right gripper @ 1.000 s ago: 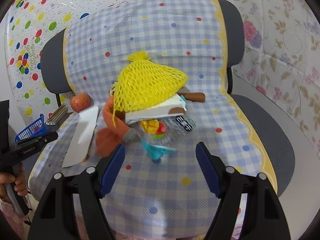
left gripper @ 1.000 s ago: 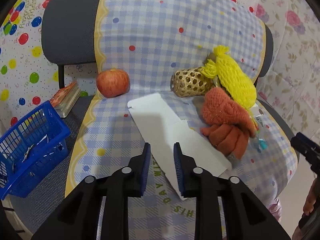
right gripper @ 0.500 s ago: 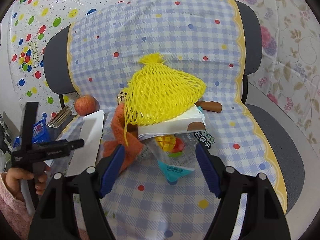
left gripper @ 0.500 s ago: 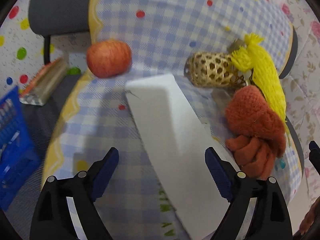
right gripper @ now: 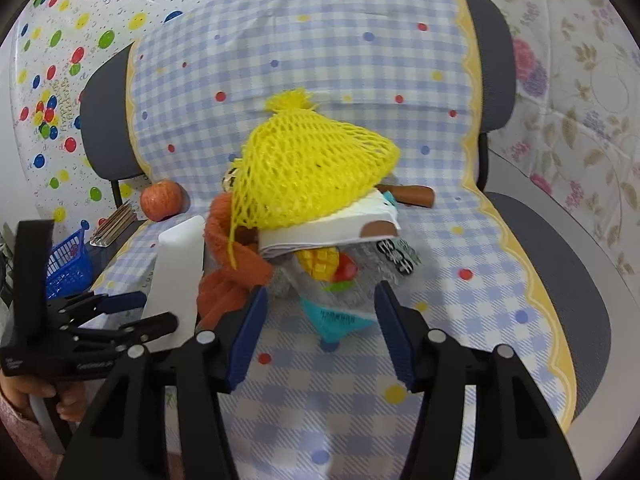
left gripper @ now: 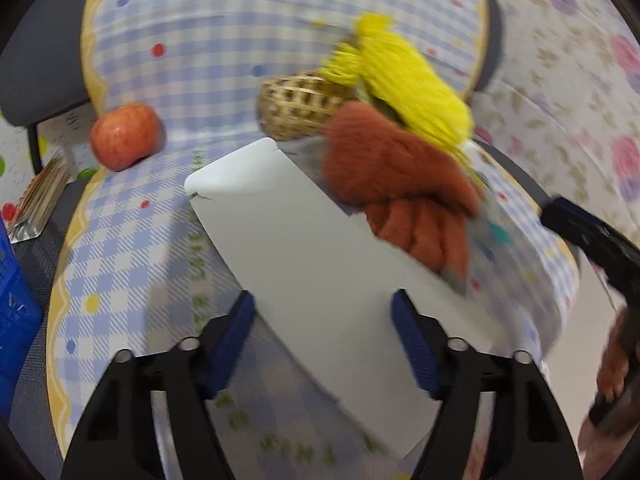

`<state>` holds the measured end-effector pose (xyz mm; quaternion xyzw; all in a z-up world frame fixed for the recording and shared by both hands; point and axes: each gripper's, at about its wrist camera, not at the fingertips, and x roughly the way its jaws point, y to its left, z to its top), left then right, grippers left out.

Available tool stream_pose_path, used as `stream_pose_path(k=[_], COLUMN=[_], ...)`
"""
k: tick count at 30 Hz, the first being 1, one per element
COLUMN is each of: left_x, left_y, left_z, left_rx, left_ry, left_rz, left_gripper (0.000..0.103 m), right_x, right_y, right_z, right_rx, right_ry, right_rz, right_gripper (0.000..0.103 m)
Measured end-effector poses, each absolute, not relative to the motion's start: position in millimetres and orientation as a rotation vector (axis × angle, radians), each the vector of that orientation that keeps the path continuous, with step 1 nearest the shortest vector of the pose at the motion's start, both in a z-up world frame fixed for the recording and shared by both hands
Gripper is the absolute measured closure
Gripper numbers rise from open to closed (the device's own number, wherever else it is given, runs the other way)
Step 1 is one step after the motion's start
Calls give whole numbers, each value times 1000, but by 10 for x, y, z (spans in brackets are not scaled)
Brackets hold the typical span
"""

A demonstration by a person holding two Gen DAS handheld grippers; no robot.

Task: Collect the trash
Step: 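Close the left gripper on the edge of the flat white card, then grasp the yellow net bag with the right gripper while the left holds the card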

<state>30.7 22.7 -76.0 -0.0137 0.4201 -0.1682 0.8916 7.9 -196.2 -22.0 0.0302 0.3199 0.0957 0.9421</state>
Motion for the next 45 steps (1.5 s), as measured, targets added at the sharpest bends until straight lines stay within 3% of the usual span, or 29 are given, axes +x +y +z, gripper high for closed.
stream_pose_path(k=[4, 6, 8, 13, 16, 19, 23, 29, 33, 39, 41, 45], left_x=[92, 37, 2, -18, -135, -144, -103, -111, -202, -327, -349, -338], left_y=[275, 283, 207, -317, -699, -768, -514, -262, -179, 117, 224, 387], left_z=[-693, -597, -485, -427, -570, -727, -769, -847, -719, -289, -137, 102], left_rx=[-20, -64, -112, -44, 153, 263, 196, 197, 178, 172, 146, 94], left_ry=[874, 853, 813, 804, 793, 782, 783, 771, 752, 589, 532, 430], left_rz=[-358, -326, -300, -289, -278, -218, -203, -218, -241, -160, -146, -125], left_gripper=[34, 19, 14, 14, 14, 14, 14, 36, 67, 97, 102, 103], right_x=[-100, -170, -239, -434, -537, -600, -655, -682, -688, -621, -540, -302], right_y=[-2104, -2158, -2219, -2376, -2505, -2606, -2651, -2610, -2500, -2272, -2170, -1913], right_z=[-181, -175, -162, -127, -111, -125, -154, -168, -142, -57, -34, 55], right_rx=[72, 80, 94, 119, 133, 148, 154, 145, 113, 54, 36, -18], right_ry=[636, 627, 618, 594, 585, 581, 579, 580, 578, 549, 541, 498], right_rz=[173, 167, 162, 155, 140, 128, 128, 140, 152, 178, 197, 229], right_gripper=[47, 47, 47, 47, 47, 47, 47, 47, 47, 47, 47, 46])
